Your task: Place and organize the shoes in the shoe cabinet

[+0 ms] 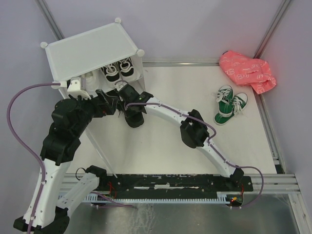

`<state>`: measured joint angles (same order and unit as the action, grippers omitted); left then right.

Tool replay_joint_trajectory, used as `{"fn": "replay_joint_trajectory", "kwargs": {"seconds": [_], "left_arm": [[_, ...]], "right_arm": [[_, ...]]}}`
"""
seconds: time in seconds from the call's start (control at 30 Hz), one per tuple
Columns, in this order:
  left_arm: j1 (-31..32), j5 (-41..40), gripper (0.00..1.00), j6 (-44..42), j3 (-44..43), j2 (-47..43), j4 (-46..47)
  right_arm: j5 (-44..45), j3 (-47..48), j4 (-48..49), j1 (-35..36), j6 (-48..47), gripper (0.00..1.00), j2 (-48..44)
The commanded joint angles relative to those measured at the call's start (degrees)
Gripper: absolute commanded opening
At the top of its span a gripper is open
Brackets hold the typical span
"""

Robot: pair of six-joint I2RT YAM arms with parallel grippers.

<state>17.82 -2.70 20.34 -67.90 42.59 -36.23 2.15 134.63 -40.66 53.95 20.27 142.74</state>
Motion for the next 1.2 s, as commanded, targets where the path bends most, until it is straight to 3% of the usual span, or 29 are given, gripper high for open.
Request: {"fn": "replay_joint_trajectory", "kwargs": {"seconds": [0.0, 0.13, 0.27, 0.4, 0.6, 0.7, 0.93, 1.17], "left_arm": [[0.2, -0.1, 0.98, -0.8, -3.0, -0.1, 0.1], [0.2, -0.5, 0.98, -0.9, -3.2, -0.1, -0.4], [0.2, 0.0, 0.97, -0.7, -3.2, -0.1, -0.3], [0.1, -0.2, 0.97, -0.7, -3.1, -0.4, -0.5], [0.2, -0.5, 0.97, -0.8, -2.2, -1.0, -0.6], [0.2, -0.8, 0.99, -0.9, -2.2, -1.3, -0.5], [0.2, -0.9, 0.99, -1.1, -2.2, -1.7, -0.5], [0.2, -1.1, 0.99, -1.3, -1.8, -2.4, -0.6]], "right_arm": [[1.8, 3.5, 10.3, 0.1, 1.6, 0.02, -0.5], [2.5, 2.7, 15.3, 0.9, 2.5, 0.03, 0.3], [1.7, 9.1, 13.0, 2.0, 2.9, 0.33, 3.9], [1.0, 8.8, 13.0, 2.4, 2.6, 0.64, 4.0], [-3.1, -2.5, 17.6, 2.6, 1.5, 0.82, -2.9], [-2.4, -8.4, 18.8, 3.4, -1.2, 1.00, -10.4], [-3.1, -20.8, 20.1, 4.2, -5.0, 0.99, -23.8], [2.1, -27.3, 13.8, 4.3, -5.1, 0.99, -25.5]]}}
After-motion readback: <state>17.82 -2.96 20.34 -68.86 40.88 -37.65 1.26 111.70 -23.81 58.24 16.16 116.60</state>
